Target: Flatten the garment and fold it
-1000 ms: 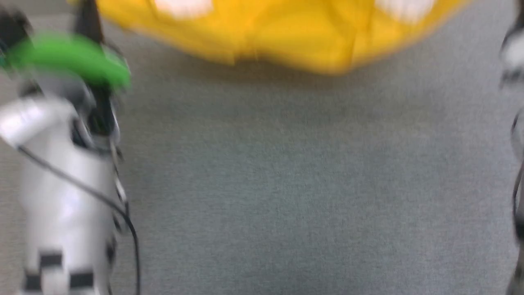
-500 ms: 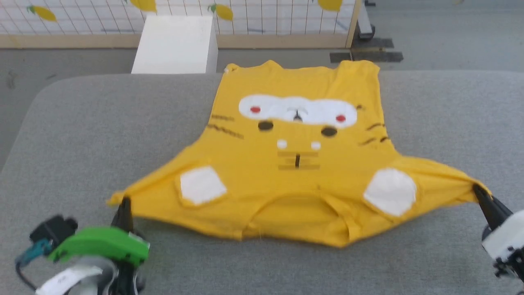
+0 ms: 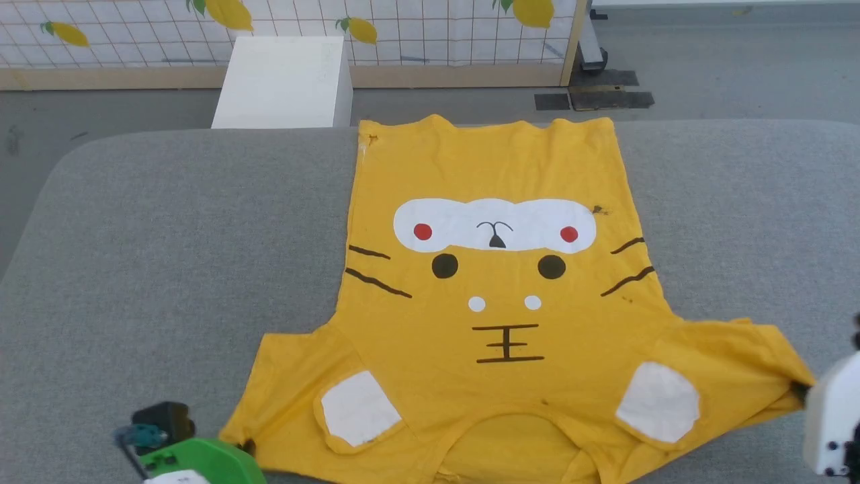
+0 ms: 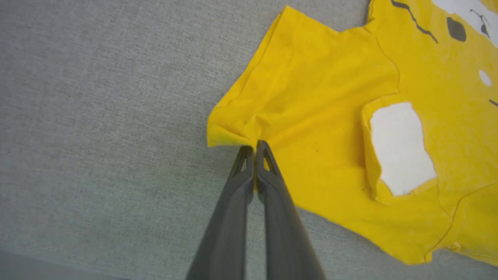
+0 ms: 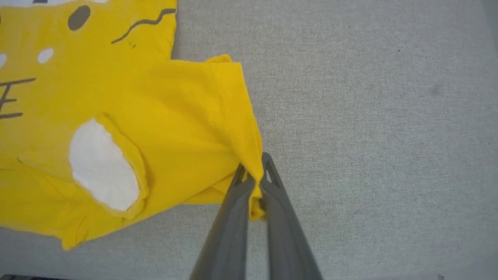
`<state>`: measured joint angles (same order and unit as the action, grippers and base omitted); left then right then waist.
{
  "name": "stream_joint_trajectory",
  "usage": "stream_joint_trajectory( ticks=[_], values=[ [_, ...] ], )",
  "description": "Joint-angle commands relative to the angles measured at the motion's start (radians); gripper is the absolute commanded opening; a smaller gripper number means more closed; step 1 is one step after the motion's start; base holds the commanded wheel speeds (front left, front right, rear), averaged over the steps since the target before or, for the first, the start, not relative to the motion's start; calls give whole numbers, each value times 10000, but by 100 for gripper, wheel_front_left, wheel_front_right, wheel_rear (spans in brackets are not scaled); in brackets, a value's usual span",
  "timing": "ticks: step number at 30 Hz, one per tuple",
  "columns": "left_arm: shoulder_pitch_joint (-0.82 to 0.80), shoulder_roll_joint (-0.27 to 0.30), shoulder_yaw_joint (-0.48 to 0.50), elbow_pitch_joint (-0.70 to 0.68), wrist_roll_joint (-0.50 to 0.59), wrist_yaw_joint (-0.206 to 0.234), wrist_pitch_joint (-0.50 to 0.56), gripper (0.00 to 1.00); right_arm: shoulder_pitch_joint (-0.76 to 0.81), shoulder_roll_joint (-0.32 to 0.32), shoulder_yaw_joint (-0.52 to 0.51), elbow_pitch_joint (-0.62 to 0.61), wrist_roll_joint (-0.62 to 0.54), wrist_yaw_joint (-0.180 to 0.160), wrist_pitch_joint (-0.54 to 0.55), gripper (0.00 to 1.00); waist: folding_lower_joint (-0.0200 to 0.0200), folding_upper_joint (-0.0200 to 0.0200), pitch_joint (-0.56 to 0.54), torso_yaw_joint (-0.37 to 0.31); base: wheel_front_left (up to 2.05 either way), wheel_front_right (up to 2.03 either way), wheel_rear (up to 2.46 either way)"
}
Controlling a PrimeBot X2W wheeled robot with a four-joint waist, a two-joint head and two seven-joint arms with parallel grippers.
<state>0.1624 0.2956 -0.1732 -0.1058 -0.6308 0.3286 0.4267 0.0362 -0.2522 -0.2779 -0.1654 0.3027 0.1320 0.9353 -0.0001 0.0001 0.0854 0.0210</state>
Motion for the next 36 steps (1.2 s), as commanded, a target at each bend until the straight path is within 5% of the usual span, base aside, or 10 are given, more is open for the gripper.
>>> stream_joint_trajectory(
  ticks=[1, 5, 11, 12, 13, 27, 36],
  values=[
    [-42, 109, -163, 162, 175, 76, 193, 0, -160, -137, 333, 132, -240, -13, 274, 0, 1, -1, 36, -11, 0, 0, 0],
    [-265, 38, -535, 667, 243, 70, 570, 0, -565, -516, 1445, 1280, -831, -13, 828, 0, 1, -1, 137, -30, 0, 0, 0],
    [-444, -203, -480, 1041, 105, -58, 154, 0, -969, -410, 2056, 3089, -1149, -13, 187, 0, 1, -1, 184, 17, 0, 0, 0],
    [-456, -224, -426, 1065, 69, -84, 45, 0, -997, -349, 2092, 3296, -1097, -13, 57, 22, 1, -1, 166, 18, 0, 0, 0],
    [-457, -255, -366, 1067, 14, -102, -40, 0, -1029, -318, 2097, 3390, -1054, -13, -91, 100, 1, -1, 147, 13, 0, 0, 0],
    [-177, -432, -21, -111, -29, 44, -909, 0, -3180, 730, 548, 1147, 698, -13, -3187, 100, 1, -1, 426, -241, 0, 0, 0],
    [-851, -851, -425, -1470, 167, 19, -1228, 0, -6870, 651, 46, 3029, 140, -13, -4401, 100, 1, -1, 2572, 715, 0, 0, 0]
  ],
)
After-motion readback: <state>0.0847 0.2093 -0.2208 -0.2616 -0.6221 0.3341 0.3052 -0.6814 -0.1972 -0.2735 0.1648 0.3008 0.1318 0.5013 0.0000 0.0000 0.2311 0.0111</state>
